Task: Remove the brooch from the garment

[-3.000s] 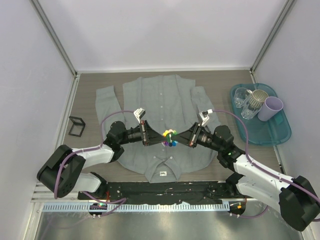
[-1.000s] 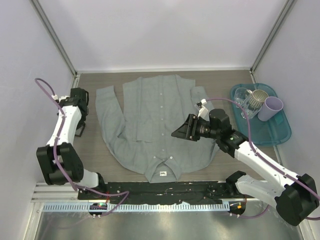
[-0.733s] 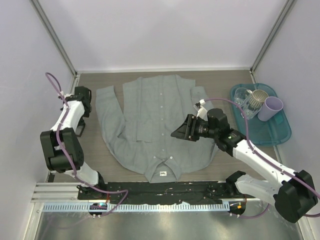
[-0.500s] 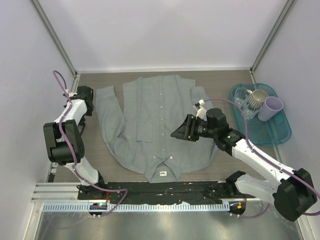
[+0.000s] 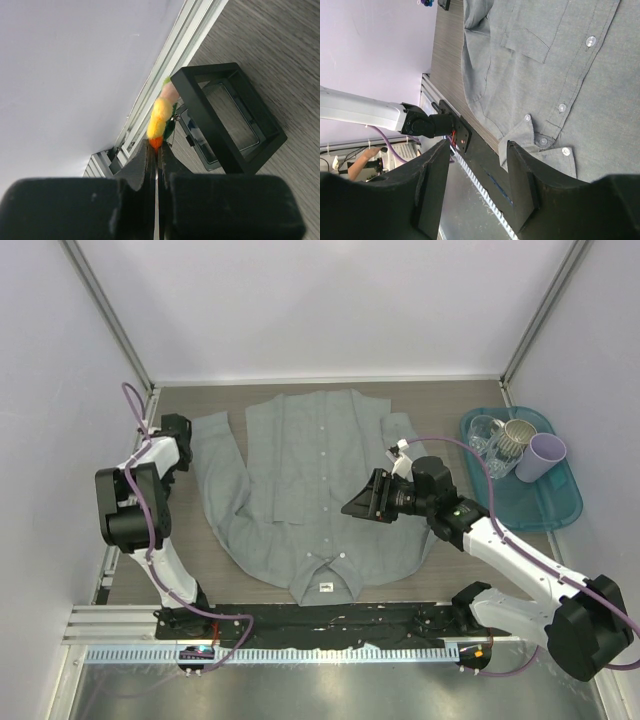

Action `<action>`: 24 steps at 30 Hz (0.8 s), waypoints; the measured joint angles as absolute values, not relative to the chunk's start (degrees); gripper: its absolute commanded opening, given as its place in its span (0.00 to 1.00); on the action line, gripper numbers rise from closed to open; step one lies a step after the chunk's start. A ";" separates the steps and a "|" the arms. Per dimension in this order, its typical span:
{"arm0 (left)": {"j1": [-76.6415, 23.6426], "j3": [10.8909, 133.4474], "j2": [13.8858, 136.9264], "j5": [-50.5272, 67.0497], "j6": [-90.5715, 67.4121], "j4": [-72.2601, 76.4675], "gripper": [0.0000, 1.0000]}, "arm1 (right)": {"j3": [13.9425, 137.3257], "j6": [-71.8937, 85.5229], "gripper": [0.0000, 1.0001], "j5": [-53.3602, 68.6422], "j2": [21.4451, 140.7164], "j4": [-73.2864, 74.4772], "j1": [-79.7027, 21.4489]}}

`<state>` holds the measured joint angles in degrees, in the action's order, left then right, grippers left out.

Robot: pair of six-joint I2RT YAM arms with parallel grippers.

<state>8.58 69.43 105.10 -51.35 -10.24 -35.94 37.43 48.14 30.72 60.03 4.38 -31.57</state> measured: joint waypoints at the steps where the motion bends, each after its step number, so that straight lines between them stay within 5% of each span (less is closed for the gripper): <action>1: 8.49 69.43 105.34 -51.35 -10.11 -35.79 0.00 | 37.43 48.14 0.54 30.72 60.03 4.36 -31.57; 24: 7.60 71.37 110.37 -52.62 -10.26 -35.53 0.00 | 37.43 48.34 0.53 30.50 58.22 4.43 -31.57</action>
<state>7.60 71.37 110.37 -52.62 -10.26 -35.53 37.43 48.34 30.50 58.22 4.43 -31.57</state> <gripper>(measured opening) 0.022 0.535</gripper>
